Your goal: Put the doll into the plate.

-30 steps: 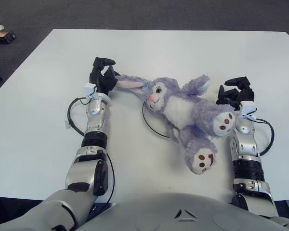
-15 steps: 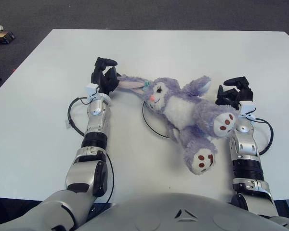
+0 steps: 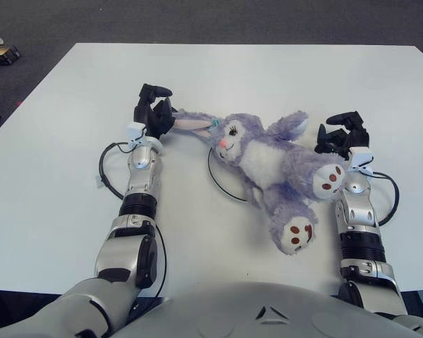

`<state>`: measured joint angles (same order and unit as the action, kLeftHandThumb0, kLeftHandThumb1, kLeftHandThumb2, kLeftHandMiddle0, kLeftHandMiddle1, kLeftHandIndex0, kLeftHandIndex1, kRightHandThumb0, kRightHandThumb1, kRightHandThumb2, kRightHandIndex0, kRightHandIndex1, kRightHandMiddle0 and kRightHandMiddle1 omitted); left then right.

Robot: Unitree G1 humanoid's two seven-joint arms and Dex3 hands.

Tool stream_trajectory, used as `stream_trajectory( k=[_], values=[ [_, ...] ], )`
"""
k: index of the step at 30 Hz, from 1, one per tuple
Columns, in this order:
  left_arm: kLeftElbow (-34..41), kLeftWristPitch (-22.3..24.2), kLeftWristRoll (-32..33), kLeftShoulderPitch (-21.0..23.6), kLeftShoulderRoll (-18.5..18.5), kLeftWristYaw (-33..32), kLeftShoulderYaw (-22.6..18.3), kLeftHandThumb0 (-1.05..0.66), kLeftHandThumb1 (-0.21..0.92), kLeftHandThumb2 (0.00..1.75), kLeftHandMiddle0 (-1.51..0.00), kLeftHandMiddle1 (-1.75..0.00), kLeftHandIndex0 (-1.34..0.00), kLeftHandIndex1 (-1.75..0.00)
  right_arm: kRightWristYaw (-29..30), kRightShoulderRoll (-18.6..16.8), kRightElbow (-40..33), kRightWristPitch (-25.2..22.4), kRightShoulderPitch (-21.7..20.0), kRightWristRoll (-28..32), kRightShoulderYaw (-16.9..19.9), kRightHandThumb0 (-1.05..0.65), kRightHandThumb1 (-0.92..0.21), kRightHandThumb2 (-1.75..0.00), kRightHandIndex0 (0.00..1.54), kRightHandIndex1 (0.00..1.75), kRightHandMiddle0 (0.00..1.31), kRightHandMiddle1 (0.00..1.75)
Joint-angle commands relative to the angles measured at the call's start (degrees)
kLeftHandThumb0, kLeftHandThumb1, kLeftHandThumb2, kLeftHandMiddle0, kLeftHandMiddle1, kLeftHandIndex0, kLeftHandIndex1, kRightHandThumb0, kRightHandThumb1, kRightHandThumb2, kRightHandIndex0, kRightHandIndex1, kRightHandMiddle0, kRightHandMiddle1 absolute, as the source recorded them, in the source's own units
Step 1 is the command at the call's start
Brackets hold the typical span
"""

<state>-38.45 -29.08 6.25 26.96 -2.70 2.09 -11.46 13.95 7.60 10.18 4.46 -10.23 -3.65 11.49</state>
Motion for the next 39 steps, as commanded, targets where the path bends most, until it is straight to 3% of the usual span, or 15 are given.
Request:
stream_trajectory(
  k=[1,39],
  values=[
    [-1.98,-0.65,-0.17,-3.14,0.74,-0.35,0.20,-0.36,0.80,0.67,-0.80,-1.75,-0.29,-1.73,-0.17,-0.43,1.38,0.81,0.77,0.43,0.25,-0.01,-0.39,-1.18,0.63,1.61,0.39,1.68],
    [-1.38,-0.71,-0.73,-3.40,0.54,-1.11,0.93,-0.36,0.81,0.63,-0.80,-1.75,-0.29,-1.72,-0.27,-0.33,1.57,0.69,0.37,0.43,0.45,-0.01,-0.39,-1.17,0.64,1.59,0.39,1.69]
  ],
)
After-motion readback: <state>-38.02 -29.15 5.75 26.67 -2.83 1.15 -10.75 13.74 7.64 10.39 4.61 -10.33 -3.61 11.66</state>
